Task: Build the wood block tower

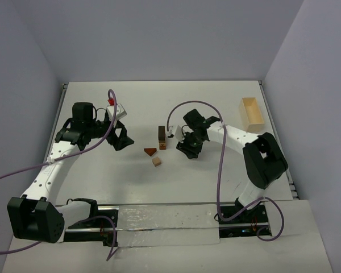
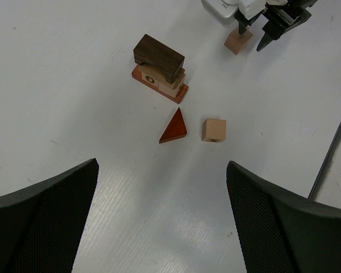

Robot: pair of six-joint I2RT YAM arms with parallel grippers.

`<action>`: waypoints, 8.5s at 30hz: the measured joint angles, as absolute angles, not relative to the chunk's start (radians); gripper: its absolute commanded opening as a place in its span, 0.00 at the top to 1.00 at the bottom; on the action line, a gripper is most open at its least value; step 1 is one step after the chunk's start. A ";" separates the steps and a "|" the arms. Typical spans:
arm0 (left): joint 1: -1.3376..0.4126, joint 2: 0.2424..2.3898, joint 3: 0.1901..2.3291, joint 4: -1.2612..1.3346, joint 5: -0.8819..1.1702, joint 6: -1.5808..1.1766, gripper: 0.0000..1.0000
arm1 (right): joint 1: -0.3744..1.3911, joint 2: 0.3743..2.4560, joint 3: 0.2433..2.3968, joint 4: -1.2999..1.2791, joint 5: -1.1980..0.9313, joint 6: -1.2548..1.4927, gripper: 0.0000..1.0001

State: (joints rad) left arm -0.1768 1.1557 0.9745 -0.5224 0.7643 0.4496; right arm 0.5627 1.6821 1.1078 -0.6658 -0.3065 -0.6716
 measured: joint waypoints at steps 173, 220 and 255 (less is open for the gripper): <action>-0.018 1.169 0.935 -0.302 0.452 -0.068 0.01 | 0.737 2.167 2.083 -1.039 0.197 0.605 0.81; -0.018 1.177 0.935 -0.290 0.454 -0.067 0.01 | 0.748 2.168 2.094 -1.036 0.224 0.605 0.73; -0.017 1.177 0.935 -0.287 0.480 -0.065 0.01 | 0.748 2.184 2.096 -1.032 0.203 0.599 0.02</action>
